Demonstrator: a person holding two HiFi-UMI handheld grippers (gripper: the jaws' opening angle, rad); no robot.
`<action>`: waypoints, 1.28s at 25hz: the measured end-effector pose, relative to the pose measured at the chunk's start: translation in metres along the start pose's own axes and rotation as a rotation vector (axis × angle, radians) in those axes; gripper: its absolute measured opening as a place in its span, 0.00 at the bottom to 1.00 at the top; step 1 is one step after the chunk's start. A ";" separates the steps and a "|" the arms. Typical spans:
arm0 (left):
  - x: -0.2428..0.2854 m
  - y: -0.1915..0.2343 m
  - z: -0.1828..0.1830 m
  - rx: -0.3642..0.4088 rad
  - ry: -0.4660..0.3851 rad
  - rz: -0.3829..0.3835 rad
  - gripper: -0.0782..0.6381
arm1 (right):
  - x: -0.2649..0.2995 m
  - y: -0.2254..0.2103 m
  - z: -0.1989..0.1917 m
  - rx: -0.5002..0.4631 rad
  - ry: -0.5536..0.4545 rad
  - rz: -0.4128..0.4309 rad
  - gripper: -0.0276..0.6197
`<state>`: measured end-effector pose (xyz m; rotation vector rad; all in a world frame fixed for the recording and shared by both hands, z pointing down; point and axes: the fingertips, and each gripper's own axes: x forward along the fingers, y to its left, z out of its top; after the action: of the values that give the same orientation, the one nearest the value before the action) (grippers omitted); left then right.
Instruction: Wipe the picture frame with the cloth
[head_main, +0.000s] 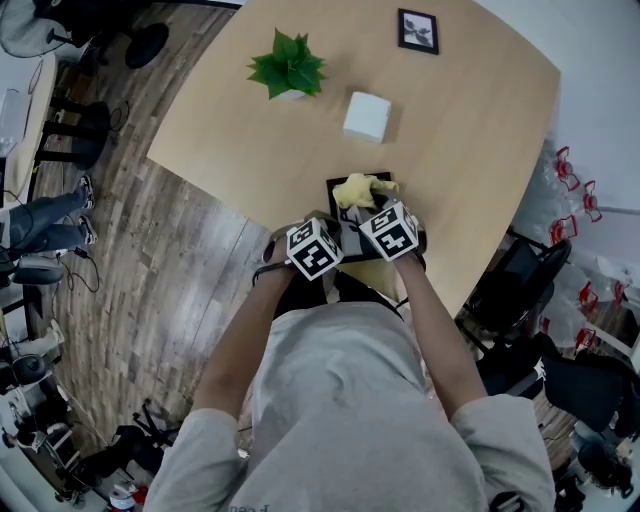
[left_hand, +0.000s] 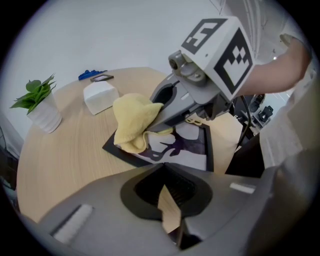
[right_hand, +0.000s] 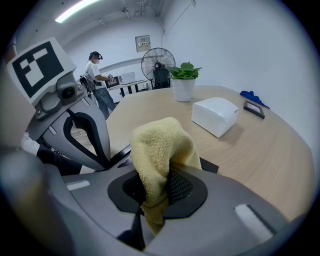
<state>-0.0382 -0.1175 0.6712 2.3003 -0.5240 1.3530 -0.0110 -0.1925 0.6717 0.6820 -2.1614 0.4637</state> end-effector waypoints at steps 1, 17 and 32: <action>0.000 0.000 0.000 -0.002 -0.002 0.002 0.18 | 0.001 0.000 0.000 0.000 0.000 -0.001 0.12; -0.001 0.000 0.000 -0.012 -0.023 -0.011 0.18 | 0.009 -0.034 0.034 0.014 -0.035 -0.085 0.12; -0.001 0.001 0.001 -0.009 -0.039 -0.018 0.18 | 0.032 0.000 0.055 -0.006 -0.035 0.031 0.12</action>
<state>-0.0382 -0.1185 0.6704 2.3230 -0.5197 1.2980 -0.0605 -0.2317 0.6633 0.6589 -2.2082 0.4650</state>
